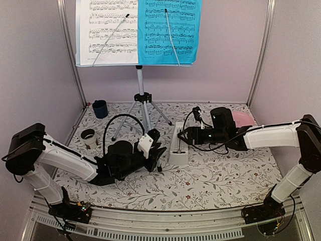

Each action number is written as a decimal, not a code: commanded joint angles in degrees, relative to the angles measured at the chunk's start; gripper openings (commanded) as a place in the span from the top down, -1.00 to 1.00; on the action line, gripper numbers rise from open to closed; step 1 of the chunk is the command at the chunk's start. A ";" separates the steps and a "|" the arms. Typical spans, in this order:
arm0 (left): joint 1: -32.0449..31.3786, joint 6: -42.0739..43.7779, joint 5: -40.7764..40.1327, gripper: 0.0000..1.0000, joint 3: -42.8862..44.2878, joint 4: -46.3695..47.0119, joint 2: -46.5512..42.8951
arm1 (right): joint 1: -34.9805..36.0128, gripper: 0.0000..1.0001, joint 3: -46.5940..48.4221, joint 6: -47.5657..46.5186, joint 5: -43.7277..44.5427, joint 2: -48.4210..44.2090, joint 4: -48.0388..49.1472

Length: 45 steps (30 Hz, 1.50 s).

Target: Set up the instrument practice props

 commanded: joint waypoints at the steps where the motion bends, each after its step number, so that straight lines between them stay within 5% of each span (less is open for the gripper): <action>1: 0.69 0.17 -0.12 0.47 -1.07 1.62 -1.44 | 0.62 -0.42 0.86 0.80 3.37 -0.03 -0.46; 8: 0.79 0.80 -0.05 0.47 -1.17 1.61 -1.42 | 0.65 0.02 -1.47 -0.04 4.33 -2.71 -0.58; 13: 1.28 0.96 0.04 0.47 -1.03 1.40 -1.42 | 0.65 0.10 -3.19 -0.60 4.78 -5.11 -1.85; 24: 2.07 -0.69 0.59 0.42 -2.31 1.49 -2.30 | 0.69 -0.74 -7.66 -2.55 -1.09 -10.49 0.41; 36: 2.51 -3.77 -3.12 -0.16 -4.07 2.44 -4.11 | 5.65 -0.98 -3.31 1.91 9.60 -9.33 -2.88; 45: 3.01 -4.43 -3.98 -0.25 -6.24 3.25 -7.01 | 6.48 -0.98 3.81 0.45 13.05 -4.00 -6.64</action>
